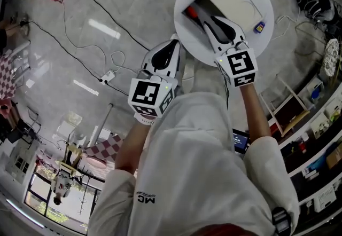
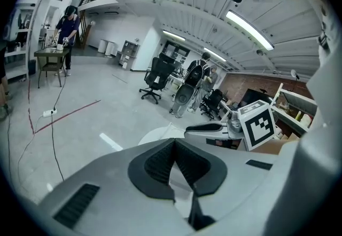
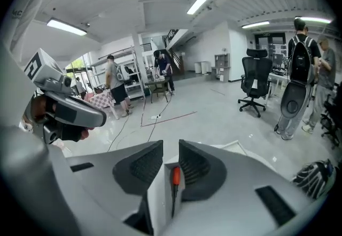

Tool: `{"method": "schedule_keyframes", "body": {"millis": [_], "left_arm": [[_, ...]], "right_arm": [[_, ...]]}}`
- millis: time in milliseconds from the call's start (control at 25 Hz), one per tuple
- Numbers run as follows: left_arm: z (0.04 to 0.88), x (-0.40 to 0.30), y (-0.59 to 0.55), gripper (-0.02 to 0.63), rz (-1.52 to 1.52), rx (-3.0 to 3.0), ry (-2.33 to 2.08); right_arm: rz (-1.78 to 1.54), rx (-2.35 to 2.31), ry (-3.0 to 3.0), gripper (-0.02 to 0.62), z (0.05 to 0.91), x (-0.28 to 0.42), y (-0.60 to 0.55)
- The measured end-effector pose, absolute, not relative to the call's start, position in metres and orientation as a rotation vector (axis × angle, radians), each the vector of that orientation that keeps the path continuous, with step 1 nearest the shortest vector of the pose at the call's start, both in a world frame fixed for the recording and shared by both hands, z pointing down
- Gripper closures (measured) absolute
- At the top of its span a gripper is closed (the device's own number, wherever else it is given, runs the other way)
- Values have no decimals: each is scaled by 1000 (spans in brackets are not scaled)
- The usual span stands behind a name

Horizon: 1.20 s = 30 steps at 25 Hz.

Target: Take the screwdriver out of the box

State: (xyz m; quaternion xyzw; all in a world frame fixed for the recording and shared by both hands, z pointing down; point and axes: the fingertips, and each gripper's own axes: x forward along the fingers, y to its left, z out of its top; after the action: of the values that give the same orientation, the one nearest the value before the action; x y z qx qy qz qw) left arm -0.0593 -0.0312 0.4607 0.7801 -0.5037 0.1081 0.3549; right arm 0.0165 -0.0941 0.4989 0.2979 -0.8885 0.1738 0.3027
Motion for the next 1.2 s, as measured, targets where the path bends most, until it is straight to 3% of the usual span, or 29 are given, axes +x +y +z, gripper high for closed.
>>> {"method": "schedule_keyframes", "body": {"millis": [1200], "left_arm": [[555,-65,-44,595,311,1865,-1314]], "right_arm": [[737,416,-1997,442,688,-4,-102]]}}
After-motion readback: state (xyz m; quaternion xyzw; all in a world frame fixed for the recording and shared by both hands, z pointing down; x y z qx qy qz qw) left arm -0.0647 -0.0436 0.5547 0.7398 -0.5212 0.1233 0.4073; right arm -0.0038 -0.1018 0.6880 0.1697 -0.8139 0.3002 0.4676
